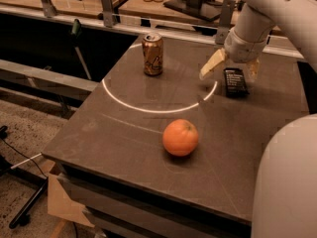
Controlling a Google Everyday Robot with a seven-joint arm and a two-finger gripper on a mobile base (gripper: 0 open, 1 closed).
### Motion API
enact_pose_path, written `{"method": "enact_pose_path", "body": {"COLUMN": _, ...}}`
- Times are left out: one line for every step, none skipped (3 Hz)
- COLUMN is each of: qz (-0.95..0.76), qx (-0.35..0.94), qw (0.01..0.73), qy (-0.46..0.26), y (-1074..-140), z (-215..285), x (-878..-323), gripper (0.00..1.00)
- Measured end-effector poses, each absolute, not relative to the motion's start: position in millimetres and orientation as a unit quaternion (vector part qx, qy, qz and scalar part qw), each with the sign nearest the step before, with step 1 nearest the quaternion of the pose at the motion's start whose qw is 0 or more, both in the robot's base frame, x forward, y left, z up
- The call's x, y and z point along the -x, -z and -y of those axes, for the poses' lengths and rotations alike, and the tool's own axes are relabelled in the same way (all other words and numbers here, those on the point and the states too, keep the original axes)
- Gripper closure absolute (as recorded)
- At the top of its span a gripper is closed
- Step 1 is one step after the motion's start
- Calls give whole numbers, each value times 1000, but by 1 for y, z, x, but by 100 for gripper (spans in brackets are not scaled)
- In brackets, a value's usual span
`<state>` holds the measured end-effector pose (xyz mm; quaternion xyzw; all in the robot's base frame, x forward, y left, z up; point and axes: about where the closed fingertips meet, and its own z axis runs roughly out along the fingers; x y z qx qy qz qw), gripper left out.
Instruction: Move rxbar chocolate near orange
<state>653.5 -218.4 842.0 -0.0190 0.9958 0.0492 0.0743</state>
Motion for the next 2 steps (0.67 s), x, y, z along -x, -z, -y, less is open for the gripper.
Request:
{"method": "enact_pose_path", "body": {"qz": -997, "qx": 3, "qw": 69, "qy": -31, "y": -835, "z": 238, "x": -639, "gripper": 47}}
{"method": "enact_pose_path", "body": {"qz": -997, "qx": -4, "qw": 74, "qy": -18, "y": -841, "z": 250, "x": -628, "gripper": 72}}
